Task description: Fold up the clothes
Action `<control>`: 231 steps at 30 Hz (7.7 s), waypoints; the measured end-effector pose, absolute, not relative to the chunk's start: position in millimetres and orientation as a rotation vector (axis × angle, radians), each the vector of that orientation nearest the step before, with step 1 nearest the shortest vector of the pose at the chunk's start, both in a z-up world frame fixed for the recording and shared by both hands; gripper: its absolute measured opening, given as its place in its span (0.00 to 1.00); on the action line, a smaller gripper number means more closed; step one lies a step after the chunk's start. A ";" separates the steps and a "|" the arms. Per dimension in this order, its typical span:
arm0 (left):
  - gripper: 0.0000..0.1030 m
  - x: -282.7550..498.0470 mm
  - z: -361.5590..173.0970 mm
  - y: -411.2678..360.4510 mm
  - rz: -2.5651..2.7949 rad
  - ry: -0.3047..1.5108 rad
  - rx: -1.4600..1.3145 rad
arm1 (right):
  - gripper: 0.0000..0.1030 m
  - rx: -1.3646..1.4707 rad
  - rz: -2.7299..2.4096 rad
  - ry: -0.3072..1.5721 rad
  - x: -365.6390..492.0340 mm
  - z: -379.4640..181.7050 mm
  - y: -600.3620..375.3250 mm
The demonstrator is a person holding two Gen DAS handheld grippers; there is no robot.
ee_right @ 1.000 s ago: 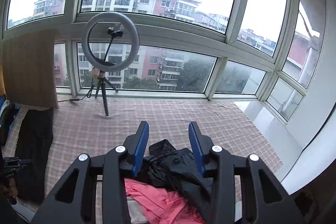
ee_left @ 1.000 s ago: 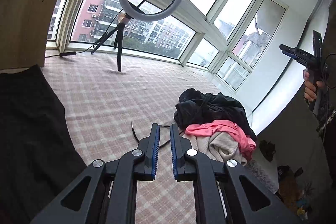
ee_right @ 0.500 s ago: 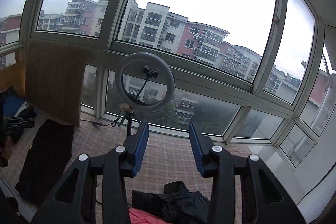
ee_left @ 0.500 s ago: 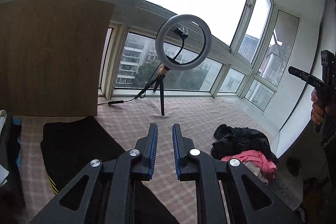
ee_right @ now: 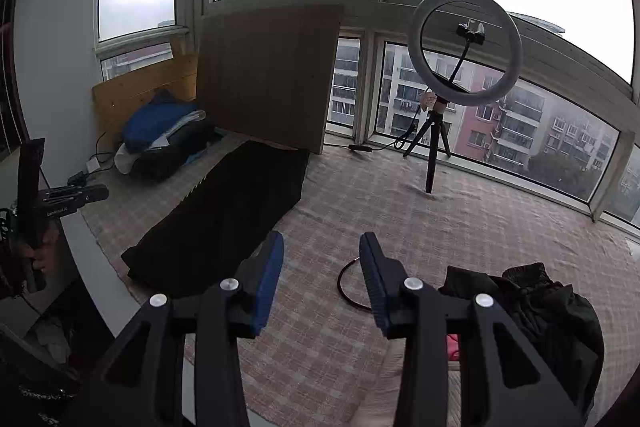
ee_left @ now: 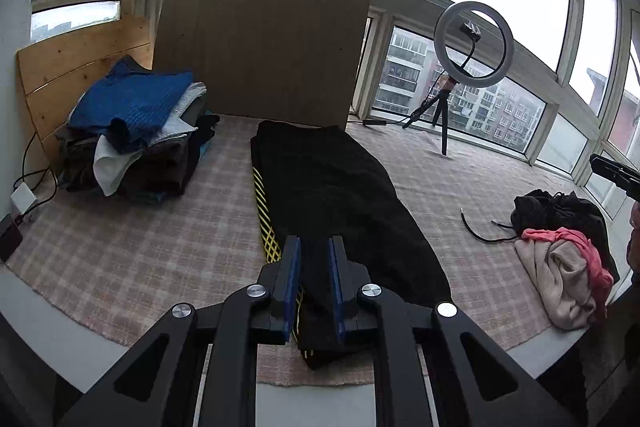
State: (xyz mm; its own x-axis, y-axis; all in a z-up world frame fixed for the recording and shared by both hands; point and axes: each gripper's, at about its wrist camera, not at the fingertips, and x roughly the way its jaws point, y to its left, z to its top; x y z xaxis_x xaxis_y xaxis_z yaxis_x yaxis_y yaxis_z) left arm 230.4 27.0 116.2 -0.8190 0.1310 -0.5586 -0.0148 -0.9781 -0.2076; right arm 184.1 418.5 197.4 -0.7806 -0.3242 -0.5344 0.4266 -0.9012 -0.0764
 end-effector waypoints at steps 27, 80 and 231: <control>0.17 105.6 305.0 -26.9 2.977 0.000 -0.970 | 0.38 0.625 -2.638 0.185 94.9 336.8 404.8; 0.49 -169.3 32.5 -43.7 2.544 -0.439 -1.422 | 0.36 1.448 -2.213 -0.049 -287.7 -1.0 236.9; 0.36 4.1 24.2 -21.5 2.513 -0.508 -1.696 | 0.37 1.484 -2.146 -0.075 -60.3 11.9 283.2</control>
State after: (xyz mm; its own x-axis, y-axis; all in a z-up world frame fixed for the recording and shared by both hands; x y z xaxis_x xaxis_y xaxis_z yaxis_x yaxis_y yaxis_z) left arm 4.1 -21.5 24.2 -0.3893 0.2375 -0.8900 0.1269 -0.9432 -0.3072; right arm -60.3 283.2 11.9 -0.2600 -0.4468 -0.8560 0.3860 -0.8607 0.3320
